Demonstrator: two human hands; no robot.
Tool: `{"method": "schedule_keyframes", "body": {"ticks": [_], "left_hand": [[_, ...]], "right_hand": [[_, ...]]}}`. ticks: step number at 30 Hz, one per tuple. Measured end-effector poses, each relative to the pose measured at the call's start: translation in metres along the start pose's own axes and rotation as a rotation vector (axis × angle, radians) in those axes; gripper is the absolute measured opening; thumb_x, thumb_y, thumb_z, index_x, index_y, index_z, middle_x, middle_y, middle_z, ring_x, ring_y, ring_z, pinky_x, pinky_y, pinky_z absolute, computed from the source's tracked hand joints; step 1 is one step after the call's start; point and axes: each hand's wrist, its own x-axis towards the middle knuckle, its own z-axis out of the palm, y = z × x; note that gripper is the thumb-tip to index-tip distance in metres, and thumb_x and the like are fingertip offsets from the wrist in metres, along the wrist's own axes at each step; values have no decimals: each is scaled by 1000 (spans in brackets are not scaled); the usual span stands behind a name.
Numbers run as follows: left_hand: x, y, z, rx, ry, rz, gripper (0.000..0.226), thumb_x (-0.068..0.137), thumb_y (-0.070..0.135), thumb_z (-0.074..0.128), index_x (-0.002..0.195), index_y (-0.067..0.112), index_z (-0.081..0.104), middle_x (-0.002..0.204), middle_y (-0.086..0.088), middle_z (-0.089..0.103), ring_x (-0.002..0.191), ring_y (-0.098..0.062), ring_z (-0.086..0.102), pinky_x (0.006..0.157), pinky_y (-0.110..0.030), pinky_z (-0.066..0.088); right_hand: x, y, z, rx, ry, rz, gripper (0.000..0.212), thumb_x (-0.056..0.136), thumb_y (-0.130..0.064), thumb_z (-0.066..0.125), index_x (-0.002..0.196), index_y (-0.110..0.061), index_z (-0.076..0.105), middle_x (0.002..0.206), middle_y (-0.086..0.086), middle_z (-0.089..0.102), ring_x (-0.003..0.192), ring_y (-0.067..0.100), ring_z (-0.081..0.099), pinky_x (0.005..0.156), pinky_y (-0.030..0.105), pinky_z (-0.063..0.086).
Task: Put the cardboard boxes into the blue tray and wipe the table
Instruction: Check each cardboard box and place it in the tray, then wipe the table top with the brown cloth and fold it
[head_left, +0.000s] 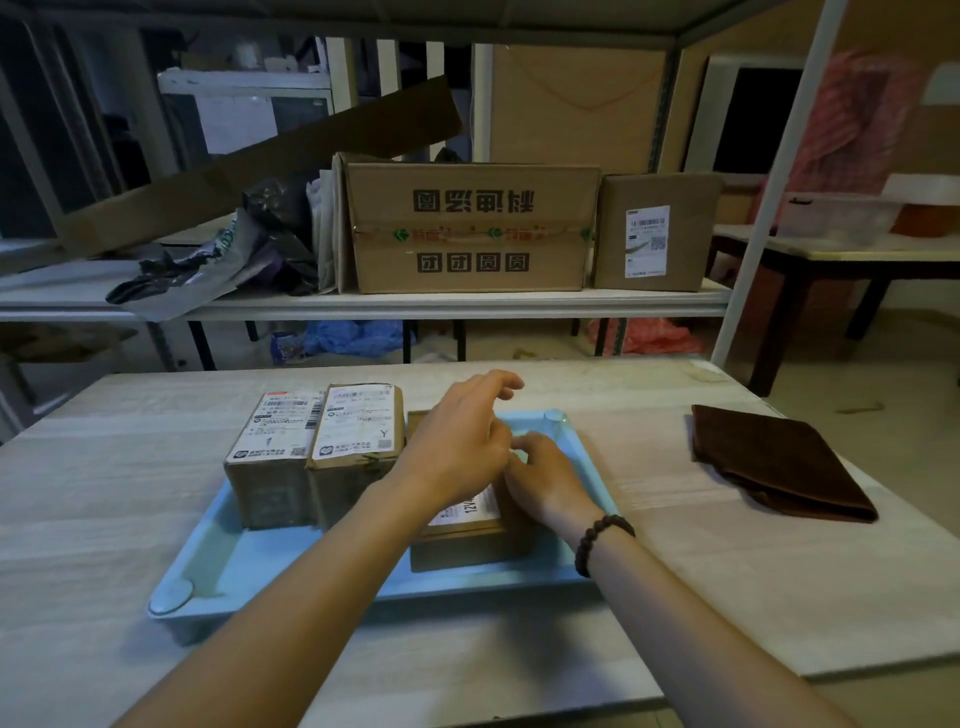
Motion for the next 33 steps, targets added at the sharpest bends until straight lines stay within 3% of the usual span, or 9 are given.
{"method": "schedule_keyframes", "body": {"ticks": [3,6,9,11,16,23,26,29,33], "left_hand": [[4,12,17,-38,37,14,52,97,14,51,142,29,30,146,0,41,122,-9,46,91,-22,38],[10,23,43,32,58,57,49,97,21,52,136,28,23,142,-6,41,114,-17,53,84,-28,41],[23,20,76,218,-186,115,56,97,44,47,145,33,21,152,-8,38,129,-31,48,103,-46,41],[33,15,91,349,-378,112,61,96,63,33,151,42,17,163,-4,21,145,-31,29,115,-59,25],[42,17,121,528,-631,112,63,95,69,15,153,46,18,167,3,-3,153,-27,4,118,-63,5],[42,22,133,543,-672,115,64,96,67,10,154,43,18,167,5,-6,153,-25,1,120,-57,-1],[43,19,136,538,-667,114,64,96,67,9,155,43,17,166,4,-7,153,-26,1,121,-53,-2],[43,16,136,536,-664,110,63,96,67,9,155,43,17,166,4,-7,153,-26,0,122,-51,-2],[43,11,135,531,-662,110,63,97,66,10,155,44,16,166,5,-9,153,-26,-2,122,-50,-2]], "right_hand": [[-8,0,-22,94,193,-115,31,97,-15,51,126,-17,62,121,3,66,107,15,59,94,31,49],[-8,11,-57,-7,378,-193,29,95,-12,50,118,-16,67,117,2,70,126,29,54,116,34,29],[-4,43,-89,-109,424,-145,28,93,-16,52,116,-16,67,112,6,73,122,34,59,112,37,35],[-2,61,-106,-181,419,-132,32,94,-18,53,123,-14,66,123,6,70,119,27,61,102,39,47],[25,110,-148,-430,414,-62,42,96,-26,52,136,-13,62,139,8,62,128,27,54,106,41,43],[73,164,-197,-709,296,260,52,99,-46,37,143,-25,51,154,13,41,144,41,28,119,64,6],[88,183,-217,-751,266,409,72,93,-64,36,154,-26,36,164,15,24,152,44,10,119,66,-4],[87,201,-219,-737,225,555,91,87,-79,28,161,-26,19,169,13,9,154,41,2,119,64,-7],[92,209,-213,-720,205,472,84,92,-76,19,161,-29,17,170,8,8,156,35,4,123,58,1]]}}
